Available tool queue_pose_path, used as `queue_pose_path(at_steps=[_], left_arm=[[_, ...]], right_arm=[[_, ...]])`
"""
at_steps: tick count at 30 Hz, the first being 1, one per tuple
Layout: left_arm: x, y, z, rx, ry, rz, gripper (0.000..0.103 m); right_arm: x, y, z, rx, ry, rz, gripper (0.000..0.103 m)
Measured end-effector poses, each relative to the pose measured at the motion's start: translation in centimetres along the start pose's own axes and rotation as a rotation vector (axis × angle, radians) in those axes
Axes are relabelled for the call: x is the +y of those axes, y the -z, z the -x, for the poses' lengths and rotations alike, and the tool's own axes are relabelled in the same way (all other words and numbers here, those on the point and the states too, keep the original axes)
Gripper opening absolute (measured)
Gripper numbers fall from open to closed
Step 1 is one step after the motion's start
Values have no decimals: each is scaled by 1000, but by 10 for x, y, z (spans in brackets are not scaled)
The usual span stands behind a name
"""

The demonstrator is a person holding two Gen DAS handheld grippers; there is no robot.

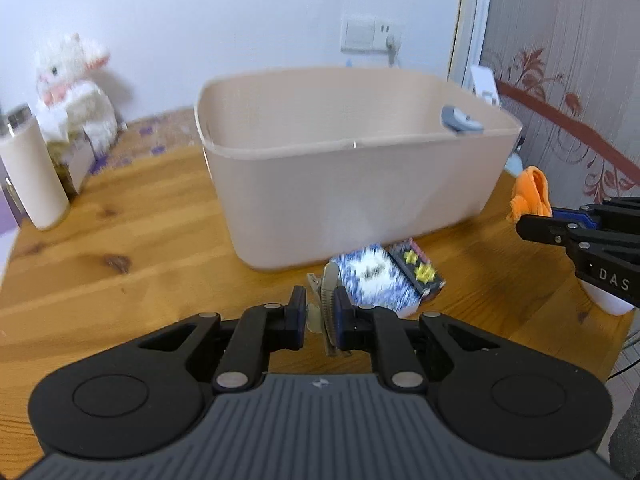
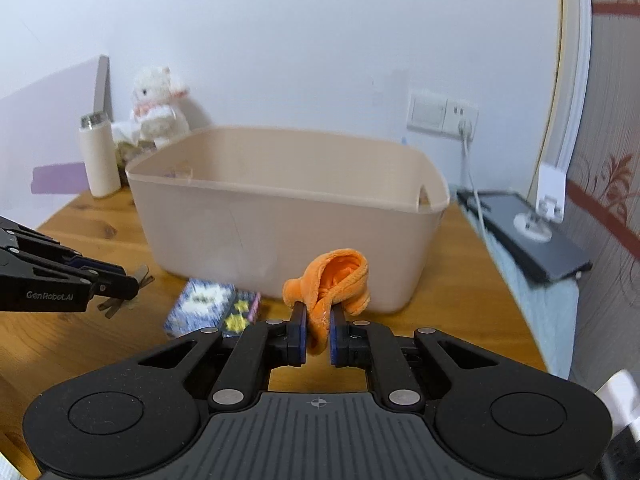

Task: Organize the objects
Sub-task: 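Carry the clothespin and orange piece into the basket and open both tools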

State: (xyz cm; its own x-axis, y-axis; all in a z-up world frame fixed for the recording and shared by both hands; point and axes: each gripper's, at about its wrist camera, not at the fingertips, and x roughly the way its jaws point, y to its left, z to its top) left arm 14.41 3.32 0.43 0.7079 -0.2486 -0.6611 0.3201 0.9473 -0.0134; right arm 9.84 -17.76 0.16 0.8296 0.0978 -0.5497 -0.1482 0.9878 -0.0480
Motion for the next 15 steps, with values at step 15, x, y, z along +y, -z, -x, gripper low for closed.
queue_pose_path(at_steps=[15], left_arm=[[-9,-77,46,-203,-35,-19,16]], right_arm=[[-7,-75,32,-215,40,29,10]])
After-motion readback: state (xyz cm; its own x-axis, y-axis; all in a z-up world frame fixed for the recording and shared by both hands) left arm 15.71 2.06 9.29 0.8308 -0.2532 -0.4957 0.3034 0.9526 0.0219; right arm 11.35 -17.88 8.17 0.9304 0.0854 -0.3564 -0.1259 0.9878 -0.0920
